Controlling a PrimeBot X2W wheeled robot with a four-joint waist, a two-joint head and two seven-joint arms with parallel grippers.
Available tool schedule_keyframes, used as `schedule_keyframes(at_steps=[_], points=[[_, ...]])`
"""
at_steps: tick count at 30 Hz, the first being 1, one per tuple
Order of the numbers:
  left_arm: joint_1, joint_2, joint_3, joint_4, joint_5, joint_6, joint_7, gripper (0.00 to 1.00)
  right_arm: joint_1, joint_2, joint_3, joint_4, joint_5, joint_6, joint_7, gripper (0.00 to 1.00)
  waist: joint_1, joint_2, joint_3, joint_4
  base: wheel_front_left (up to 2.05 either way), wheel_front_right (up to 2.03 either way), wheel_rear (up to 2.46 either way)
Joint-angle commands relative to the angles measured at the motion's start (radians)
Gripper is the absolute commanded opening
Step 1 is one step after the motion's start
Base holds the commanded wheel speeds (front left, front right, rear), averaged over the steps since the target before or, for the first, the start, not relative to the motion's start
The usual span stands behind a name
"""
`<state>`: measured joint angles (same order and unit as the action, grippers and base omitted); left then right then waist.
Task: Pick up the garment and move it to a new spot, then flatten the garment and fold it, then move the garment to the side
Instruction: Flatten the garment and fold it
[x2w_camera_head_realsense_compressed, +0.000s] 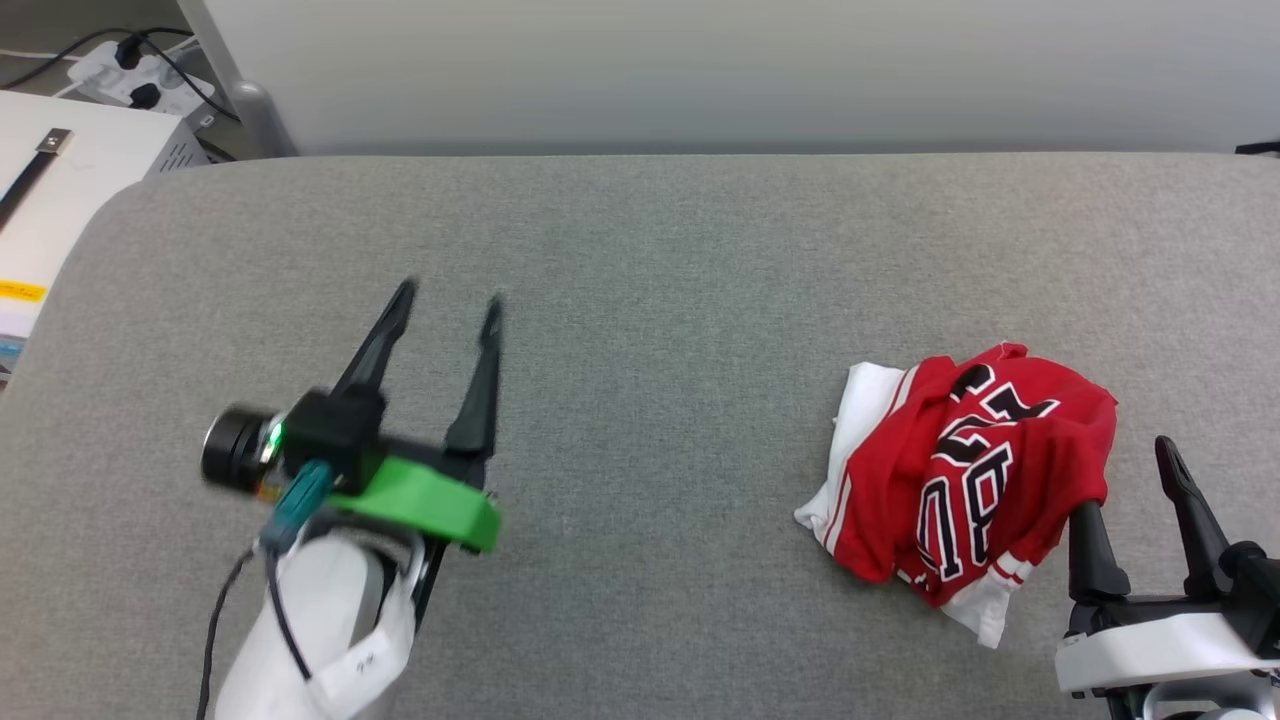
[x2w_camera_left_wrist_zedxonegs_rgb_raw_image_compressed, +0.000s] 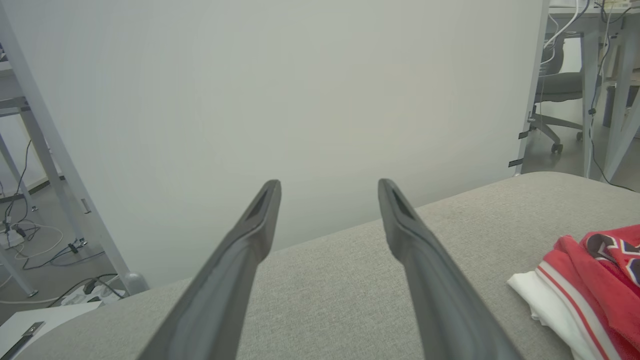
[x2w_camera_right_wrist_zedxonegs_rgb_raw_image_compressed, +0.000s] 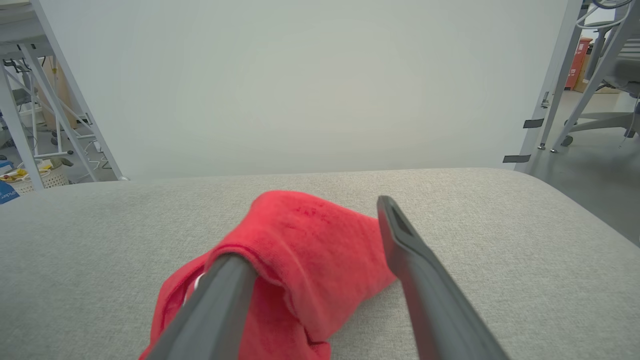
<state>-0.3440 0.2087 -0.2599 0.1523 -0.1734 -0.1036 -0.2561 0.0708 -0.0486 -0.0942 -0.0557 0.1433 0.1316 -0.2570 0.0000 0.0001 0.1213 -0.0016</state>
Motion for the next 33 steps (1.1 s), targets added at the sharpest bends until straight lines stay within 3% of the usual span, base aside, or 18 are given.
schedule_keyframes(at_steps=[1, 4, 9, 15, 22, 27, 33], points=[[-0.056, 0.01, -0.03, 0.026, 0.002, -0.014, -0.006, 1.0, -0.017, -0.002, 0.006, 0.003, -0.004, -0.001, -0.005, 1.0, 0.0, -0.0001, 0.012, -0.014, 0.0, 0.0, 0.0], [-0.177, 0.036, -0.129, 0.097, -0.019, -0.025, 0.005, 1.0, -0.03, -0.002, 0.017, 0.004, 0.002, -0.001, -0.005, 1.0, 0.0, -0.0001, 0.026, -0.031, 0.0, 0.0, 0.0], [-0.378, 0.082, -0.385, 0.173, -0.19, -0.027, 0.108, 1.0, -0.046, -0.002, 0.034, 0.006, 0.014, -0.001, -0.005, 1.0, 0.0, -0.0001, 0.051, -0.057, 0.0, 0.0, 0.0], [-0.542, 0.081, -0.646, 0.229, -0.512, -0.027, 0.328, 1.0, -0.065, -0.002, 0.054, 0.012, 0.024, -0.001, -0.005, 1.0, 0.0, -0.0001, 0.086, -0.091, 0.0, 0.0, 0.0], [-0.681, 0.077, -0.927, 0.252, -0.73, -0.027, 0.569, 1.0, -0.094, -0.002, 0.07, 0.014, 0.033, -0.001, -0.005, 1.0, 0.0, -0.0001, 0.13, -0.129, 0.0, 0.0, 0.0], [-0.717, 0.072, -1.012, 0.24, -0.788, -0.027, 0.71, 1.0, -0.114, -0.002, 0.076, 0.015, 0.042, -0.001, -0.005, 1.0, 0.0, -0.0001, 0.156, -0.153, 0.0, 0.0, 0.0], [-0.649, 0.051, -1.02, 0.257, -0.712, -0.027, 0.787, 1.0, -0.137, -0.002, 0.087, 0.015, 0.059, -0.001, -0.005, 1.0, 0.0, -0.0001, 0.191, -0.179, 0.0, 0.0, 0.0]])
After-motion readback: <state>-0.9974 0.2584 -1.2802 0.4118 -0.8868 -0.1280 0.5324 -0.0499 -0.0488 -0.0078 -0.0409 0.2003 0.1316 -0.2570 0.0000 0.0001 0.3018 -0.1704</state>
